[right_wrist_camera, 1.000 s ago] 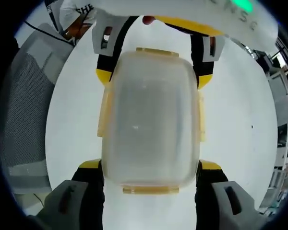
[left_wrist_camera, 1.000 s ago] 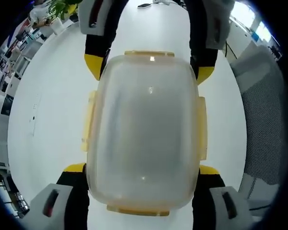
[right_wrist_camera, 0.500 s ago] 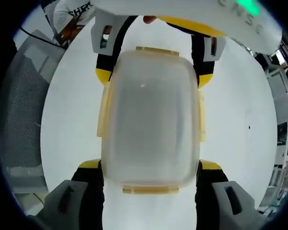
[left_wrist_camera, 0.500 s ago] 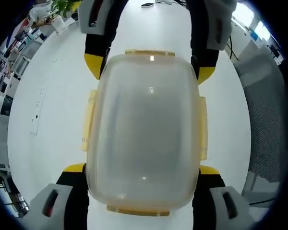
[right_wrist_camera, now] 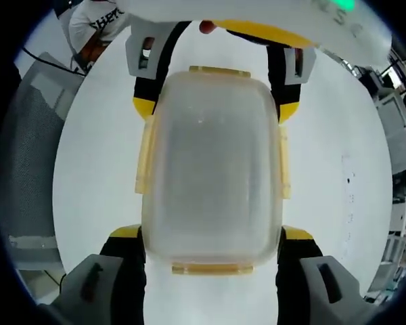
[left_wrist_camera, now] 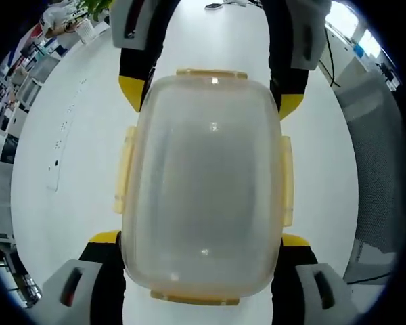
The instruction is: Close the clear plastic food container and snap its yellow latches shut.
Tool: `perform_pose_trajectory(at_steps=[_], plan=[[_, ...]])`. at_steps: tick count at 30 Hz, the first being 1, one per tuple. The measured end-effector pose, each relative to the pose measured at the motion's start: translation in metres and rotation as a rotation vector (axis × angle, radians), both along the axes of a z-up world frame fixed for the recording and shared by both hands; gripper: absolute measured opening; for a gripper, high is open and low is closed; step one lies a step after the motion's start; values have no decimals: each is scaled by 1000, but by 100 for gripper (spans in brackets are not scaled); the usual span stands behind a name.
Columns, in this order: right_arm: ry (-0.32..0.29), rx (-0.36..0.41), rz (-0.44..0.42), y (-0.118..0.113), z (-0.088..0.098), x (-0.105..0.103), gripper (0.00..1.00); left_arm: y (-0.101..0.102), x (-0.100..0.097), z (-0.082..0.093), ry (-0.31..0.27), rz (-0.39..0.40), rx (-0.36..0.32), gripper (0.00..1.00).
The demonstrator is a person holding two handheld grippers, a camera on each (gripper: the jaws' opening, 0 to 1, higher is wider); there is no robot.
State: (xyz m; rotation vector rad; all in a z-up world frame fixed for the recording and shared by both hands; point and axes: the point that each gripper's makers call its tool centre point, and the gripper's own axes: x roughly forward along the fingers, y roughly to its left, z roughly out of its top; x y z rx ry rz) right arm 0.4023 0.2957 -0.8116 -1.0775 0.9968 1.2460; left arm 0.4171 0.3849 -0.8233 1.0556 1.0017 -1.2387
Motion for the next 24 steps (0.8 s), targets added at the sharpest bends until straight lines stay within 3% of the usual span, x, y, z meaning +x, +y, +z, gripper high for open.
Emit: perform_pose_trajectory(at_steps=[13, 24], plan=[[-10, -22, -2, -1, -1, -1, 78, -1, 0, 0, -1, 4, -14, 89], [0, -26, -7, -2, -1, 0, 79, -3, 0, 3, 0, 13, -78, 89]])
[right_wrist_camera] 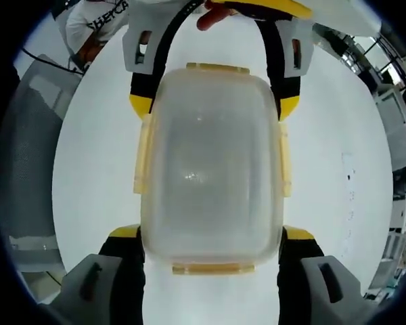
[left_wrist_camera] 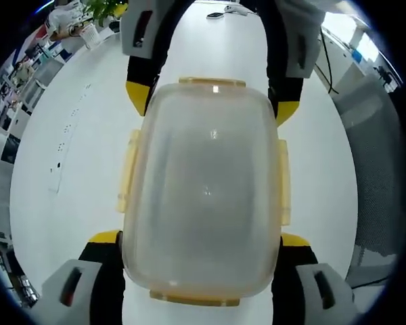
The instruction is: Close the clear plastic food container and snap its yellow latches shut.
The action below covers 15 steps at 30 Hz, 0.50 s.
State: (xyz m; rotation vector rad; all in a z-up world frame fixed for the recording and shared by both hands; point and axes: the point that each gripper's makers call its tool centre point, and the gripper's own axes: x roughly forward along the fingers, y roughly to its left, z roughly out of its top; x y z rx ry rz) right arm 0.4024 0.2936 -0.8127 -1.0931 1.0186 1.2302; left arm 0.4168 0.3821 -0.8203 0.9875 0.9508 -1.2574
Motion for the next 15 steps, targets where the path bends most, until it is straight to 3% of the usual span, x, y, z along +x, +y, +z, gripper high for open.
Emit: perform_pose_trajectory(at_steps=[3, 7, 9, 11, 15], plan=[[-4, 12, -11, -1, 0, 1, 79, 0, 0, 1, -8, -17, -22, 89], [-29, 50, -10, -1, 3, 1, 78, -3, 0, 5, -20, 17, -109, 90], [-55, 81, -16, -1, 5, 4, 78, 0, 1, 3, -49, 9, -120, 90], [-77, 128, -49, -1, 5, 6, 79, 1, 2, 3, -88, 9, -147, 90], [-102, 203, -132, -5, 3, 5, 80, 1, 3, 7, -125, 80, -253, 90]])
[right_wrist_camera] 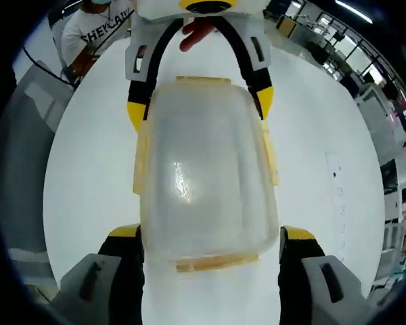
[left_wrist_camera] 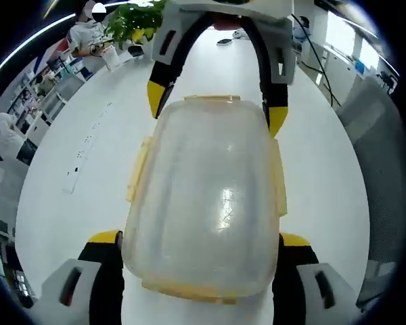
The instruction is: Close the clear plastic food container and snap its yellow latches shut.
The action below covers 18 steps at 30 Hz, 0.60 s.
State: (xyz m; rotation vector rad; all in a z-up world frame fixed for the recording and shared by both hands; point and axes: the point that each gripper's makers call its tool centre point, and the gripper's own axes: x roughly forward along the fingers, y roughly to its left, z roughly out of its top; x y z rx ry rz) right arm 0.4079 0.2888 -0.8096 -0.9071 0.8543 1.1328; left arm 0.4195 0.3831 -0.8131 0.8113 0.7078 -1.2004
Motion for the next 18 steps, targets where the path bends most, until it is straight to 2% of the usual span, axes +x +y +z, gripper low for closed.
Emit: perform_pose_trajectory(at_steps=[3, 4, 5, 9, 11, 13, 18], plan=[[-8, 90, -92, -1, -2, -4, 83, 3, -2, 3, -25, 65, -88, 90], [-3, 160, -135, 4, -1, -6, 86, 3, -3, 4, -28, 102, -130, 90], [-8, 193, -159, 4, 0, -6, 88, 4, -4, 4, -28, 129, -153, 90], [-39, 232, -214, 0, -2, -8, 89, 15, -4, 0, -51, 244, -196, 88], [-59, 267, -248, 0, -2, -10, 89, 13, -9, -2, -30, 290, -255, 89], [-46, 320, -291, 4, -2, -15, 91, 14, -15, -6, -10, 325, -280, 89], [-62, 394, -363, 5, -3, -23, 92, 15, -29, -10, 12, 410, -351, 89]])
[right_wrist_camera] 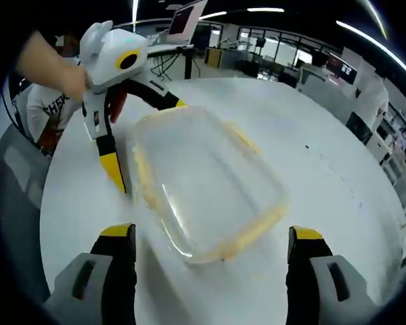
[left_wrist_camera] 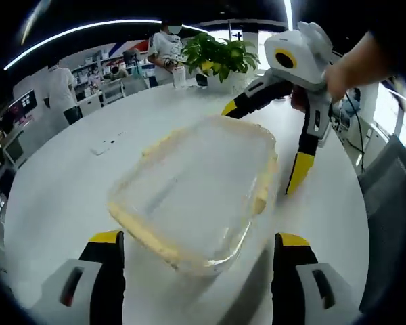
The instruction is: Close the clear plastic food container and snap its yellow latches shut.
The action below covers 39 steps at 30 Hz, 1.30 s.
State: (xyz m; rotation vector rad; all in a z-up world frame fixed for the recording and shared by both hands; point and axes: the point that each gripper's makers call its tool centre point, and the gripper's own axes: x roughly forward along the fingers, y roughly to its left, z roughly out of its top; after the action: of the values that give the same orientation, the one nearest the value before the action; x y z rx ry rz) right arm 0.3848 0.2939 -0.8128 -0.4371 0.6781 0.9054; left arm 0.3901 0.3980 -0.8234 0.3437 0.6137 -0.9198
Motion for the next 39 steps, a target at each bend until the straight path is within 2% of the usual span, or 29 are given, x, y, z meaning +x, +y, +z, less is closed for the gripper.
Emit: perform_pose_trajectory(at_steps=[3, 5, 8, 11, 14, 15, 17, 20, 24, 31, 39], plan=[[13, 73, -59, 1, 0, -5, 93, -1, -7, 0, 39, 50, -57, 90], [-4, 105, -67, 3, 3, -8, 93, 0, -8, 1, 25, 60, -65, 90], [-7, 139, -100, 2, 3, -13, 94, 0, -9, 3, 41, 117, -116, 90], [30, 197, -161, 3, 5, -18, 94, -2, -12, 2, 59, 123, -131, 91], [16, 202, -170, 0, 8, -18, 93, -1, -13, 3, 54, 130, -126, 91], [24, 211, -181, 0, 8, -18, 92, -1, -12, 5, 90, 175, -168, 91], [17, 217, -184, 0, 12, -19, 92, -2, -10, 11, 96, 207, -214, 91], [27, 261, -187, 3, 16, -22, 93, -1, -11, 10, 89, 210, -206, 90], [23, 258, -201, 2, 17, -23, 93, -1, -18, 5, 97, 192, -184, 89], [17, 262, -215, -1, 19, -28, 93, 5, -21, 8, 101, 206, -197, 88], [18, 297, -282, -13, 24, -29, 92, 10, -28, 9, 102, 207, -189, 87]])
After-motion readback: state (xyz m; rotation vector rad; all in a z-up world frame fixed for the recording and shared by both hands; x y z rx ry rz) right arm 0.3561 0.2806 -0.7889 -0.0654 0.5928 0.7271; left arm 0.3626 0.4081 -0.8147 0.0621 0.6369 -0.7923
